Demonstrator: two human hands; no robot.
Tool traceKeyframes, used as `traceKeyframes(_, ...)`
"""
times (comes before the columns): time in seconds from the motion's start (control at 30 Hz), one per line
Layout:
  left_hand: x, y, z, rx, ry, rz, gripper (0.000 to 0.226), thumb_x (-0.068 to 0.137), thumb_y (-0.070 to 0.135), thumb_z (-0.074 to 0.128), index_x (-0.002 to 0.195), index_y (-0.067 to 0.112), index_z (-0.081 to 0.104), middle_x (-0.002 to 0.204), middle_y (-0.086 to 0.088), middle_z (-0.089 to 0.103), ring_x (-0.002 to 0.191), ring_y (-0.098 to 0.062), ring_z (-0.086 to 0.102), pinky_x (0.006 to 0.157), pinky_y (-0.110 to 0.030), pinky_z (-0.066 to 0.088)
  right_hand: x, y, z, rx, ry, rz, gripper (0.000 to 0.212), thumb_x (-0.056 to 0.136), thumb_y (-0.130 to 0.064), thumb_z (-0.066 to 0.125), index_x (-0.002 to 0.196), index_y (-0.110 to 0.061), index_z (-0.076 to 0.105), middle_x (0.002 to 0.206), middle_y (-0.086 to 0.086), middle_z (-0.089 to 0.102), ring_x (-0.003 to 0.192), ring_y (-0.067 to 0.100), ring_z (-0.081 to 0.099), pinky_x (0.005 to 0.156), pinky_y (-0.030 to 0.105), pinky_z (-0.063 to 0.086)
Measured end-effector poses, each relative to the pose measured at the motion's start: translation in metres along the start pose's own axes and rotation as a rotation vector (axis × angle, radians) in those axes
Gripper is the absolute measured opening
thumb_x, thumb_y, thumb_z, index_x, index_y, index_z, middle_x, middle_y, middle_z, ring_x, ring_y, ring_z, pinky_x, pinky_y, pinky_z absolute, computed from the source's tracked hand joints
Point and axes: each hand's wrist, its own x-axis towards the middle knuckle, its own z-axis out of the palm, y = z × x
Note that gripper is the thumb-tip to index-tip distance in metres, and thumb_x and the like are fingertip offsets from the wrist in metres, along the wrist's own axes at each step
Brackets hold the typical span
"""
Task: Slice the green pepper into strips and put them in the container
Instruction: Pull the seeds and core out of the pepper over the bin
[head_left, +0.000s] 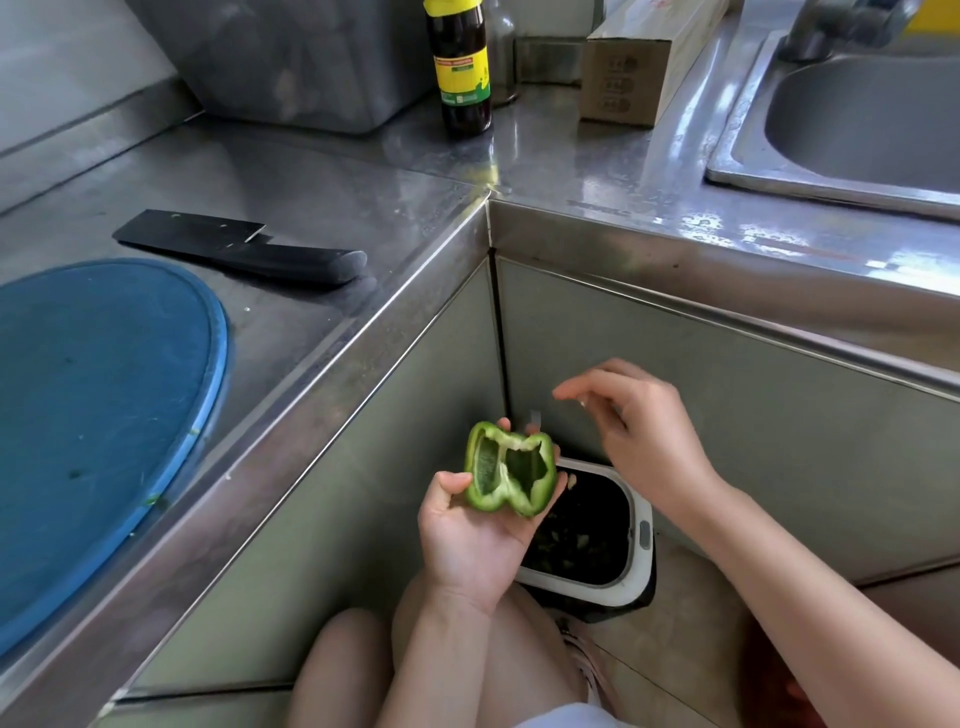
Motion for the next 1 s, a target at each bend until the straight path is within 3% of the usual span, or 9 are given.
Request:
traceKeyframes(0.1, 0.005, 0.0, -0.002, -0.034, 0.034, 0.049, 0.068, 0.045, 0.007, 0.073, 0.113, 0.009, 0.067, 0.128, -0.021, 0.053, 0.13, -0.039, 0.042, 0.111, -0.051, 0.028, -0.004, -0.007, 0.001, -0.012, -0.055, 0.019, 0.029, 0.091, 0.003, 0.05, 0.107, -0.014, 0.066, 0.079, -0.005, 0.063, 0.072, 0.01, 0.059, 0.071, 0.02, 0.047)
traceKeyframes(0.17, 0.008, 0.0, -0.004, -0.037, 0.036, 0.074, 0.065, 0.047, 0.006, 0.072, 0.111, 0.01, 0.069, 0.124, -0.021, 0.053, 0.124, -0.038, 0.046, 0.114, -0.047, 0.023, -0.008, -0.015, 0.004, -0.016, -0.099, 0.05, 0.014, 0.091, -0.012, 0.058, 0.098, -0.017, 0.069, 0.077, -0.007, 0.065, 0.072, 0.009, 0.061, 0.068, 0.015, 0.045)
traceKeyframes(0.23, 0.008, -0.002, -0.005, 0.002, 0.022, 0.089, 0.061, 0.05, 0.007, 0.069, 0.11, 0.013, 0.069, 0.119, -0.02, 0.055, 0.114, -0.037, 0.052, 0.113, -0.046, 0.027, -0.012, -0.025, 0.01, -0.041, -0.178, 0.103, 0.007, 0.084, -0.025, 0.069, 0.084, -0.019, 0.072, 0.075, -0.008, 0.063, 0.069, 0.007, 0.058, 0.065, 0.012, 0.041)
traceKeyframes(0.33, 0.008, -0.004, -0.005, 0.068, 0.013, 0.103, 0.064, 0.05, 0.008, 0.071, 0.113, 0.017, 0.066, 0.11, -0.019, 0.059, 0.101, -0.033, 0.059, 0.095, -0.044, 0.044, -0.017, -0.035, 0.024, -0.053, -0.312, 0.235, 0.02, 0.077, -0.036, 0.073, 0.079, -0.016, 0.072, 0.072, -0.003, 0.06, 0.068, 0.011, 0.055, 0.06, 0.021, 0.04)
traceKeyframes(0.47, 0.008, -0.003, -0.004, 0.13, 0.049, 0.123, 0.058, 0.048, 0.015, 0.082, 0.104, 0.016, 0.071, 0.1, -0.014, 0.065, 0.094, -0.026, 0.065, 0.084, -0.033, 0.051, -0.024, -0.042, 0.041, -0.031, -0.321, 0.297, 0.02, 0.078, -0.03, 0.07, 0.074, -0.01, 0.072, 0.069, 0.008, 0.062, 0.066, 0.021, 0.056, 0.059, 0.029, 0.041)
traceKeyframes(0.6, 0.009, -0.002, -0.004, 0.139, 0.114, 0.134, 0.051, 0.049, 0.029, 0.091, 0.096, 0.017, 0.074, 0.103, -0.015, 0.067, 0.098, -0.026, 0.067, 0.088, -0.035, 0.053, -0.031, -0.051, 0.05, 0.079, -0.246, 0.392, 0.011, 0.077, -0.02, 0.07, 0.067, -0.015, 0.072, 0.063, 0.005, 0.063, 0.061, 0.017, 0.058, 0.061, 0.034, 0.048)
traceKeyframes(0.77, 0.006, -0.003, -0.005, 0.136, 0.101, 0.128, 0.046, 0.051, 0.026, 0.09, 0.093, 0.017, 0.074, 0.104, -0.014, 0.068, 0.1, -0.025, 0.067, 0.091, -0.036, 0.05, -0.028, -0.054, 0.048, 0.14, -0.196, 0.473, 0.008, 0.078, -0.02, 0.071, 0.073, -0.016, 0.076, 0.067, 0.005, 0.069, 0.069, 0.019, 0.064, 0.066, 0.032, 0.051)
traceKeyframes(1.0, 0.007, -0.004, -0.004, 0.102, 0.15, 0.136, 0.053, 0.038, 0.021, 0.095, 0.087, 0.016, 0.076, 0.1, -0.014, 0.07, 0.09, -0.025, 0.07, 0.082, -0.037, 0.055, -0.02, -0.061, 0.045, -0.187, -0.369, 0.332, 0.02, 0.083, -0.012, 0.054, 0.082, -0.017, 0.073, 0.074, 0.003, 0.062, 0.072, 0.021, 0.058, 0.057, 0.024, 0.036)
